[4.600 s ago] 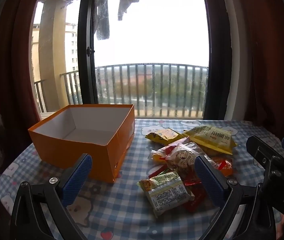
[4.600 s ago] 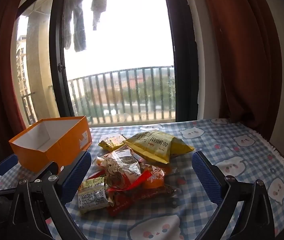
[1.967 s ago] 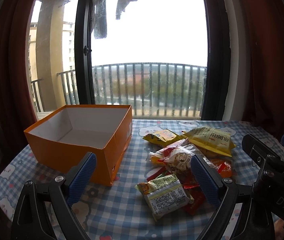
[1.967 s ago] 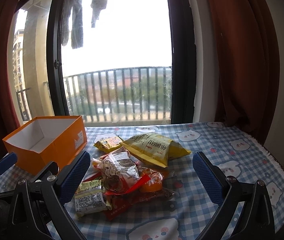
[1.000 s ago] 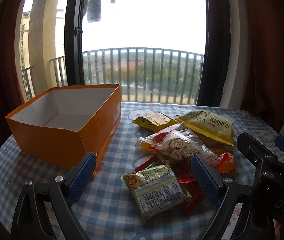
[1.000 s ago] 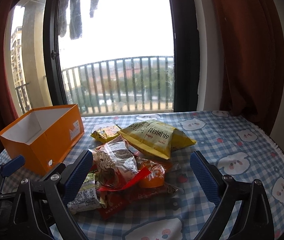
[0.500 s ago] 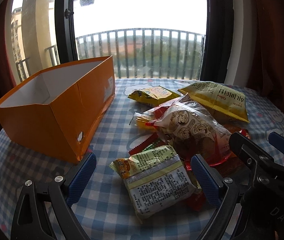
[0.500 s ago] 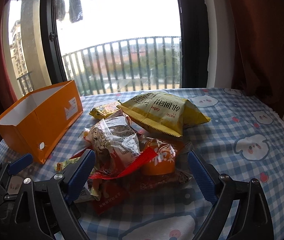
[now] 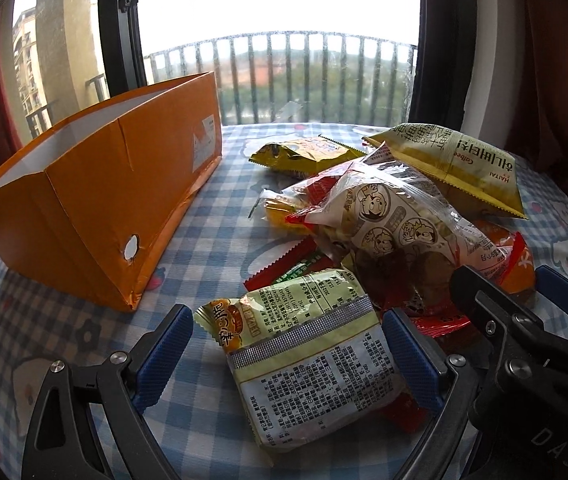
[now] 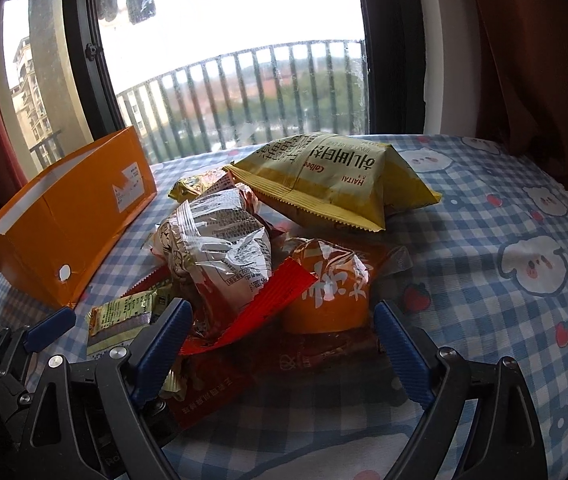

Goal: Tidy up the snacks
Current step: 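Move both tools down toward the snack pile, then grasp the green-yellow packet with the left tool while the right tool grasps the clear cookie bag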

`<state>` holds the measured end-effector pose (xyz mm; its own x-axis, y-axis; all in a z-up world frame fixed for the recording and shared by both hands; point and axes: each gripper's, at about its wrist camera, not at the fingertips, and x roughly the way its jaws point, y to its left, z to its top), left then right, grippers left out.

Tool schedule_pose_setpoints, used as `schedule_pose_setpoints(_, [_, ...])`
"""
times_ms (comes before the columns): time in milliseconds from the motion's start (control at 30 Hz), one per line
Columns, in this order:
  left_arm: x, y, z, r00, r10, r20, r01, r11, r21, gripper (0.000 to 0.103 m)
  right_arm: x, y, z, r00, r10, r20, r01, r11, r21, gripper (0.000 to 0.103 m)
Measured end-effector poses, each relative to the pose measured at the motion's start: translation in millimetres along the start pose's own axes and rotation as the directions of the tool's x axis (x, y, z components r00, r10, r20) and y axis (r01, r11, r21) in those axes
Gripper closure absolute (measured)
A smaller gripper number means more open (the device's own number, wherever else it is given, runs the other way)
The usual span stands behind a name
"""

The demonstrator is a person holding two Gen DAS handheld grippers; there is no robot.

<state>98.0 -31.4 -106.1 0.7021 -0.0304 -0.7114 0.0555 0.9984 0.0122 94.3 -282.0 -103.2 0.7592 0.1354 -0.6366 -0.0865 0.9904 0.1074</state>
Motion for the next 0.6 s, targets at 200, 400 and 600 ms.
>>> schedule_pose_setpoints(200, [3, 3, -1, 0.998, -0.058, -0.018, 0.057, 0.998, -0.013, 0.016, 2, 3, 1, 1.0, -0.002, 0.002, 0.002, 1.0, -0.005, 0.009])
schedule_pose_setpoints(400, [0, 2, -2, 0.997, -0.079, -0.022, 0.079, 0.997, -0.003, 0.02, 0, 7, 2, 1.0, -0.021, -0.002, 0.021, 1.0, -0.021, 0.01])
schedule_pose_setpoints(600, [-11, 10, 0, 0.998, -0.054, 0.015, 0.054, 0.998, -0.008, 0.021, -8, 16, 5, 1.0, -0.023, 0.02, 0.023, 0.999, -0.043, 0.01])
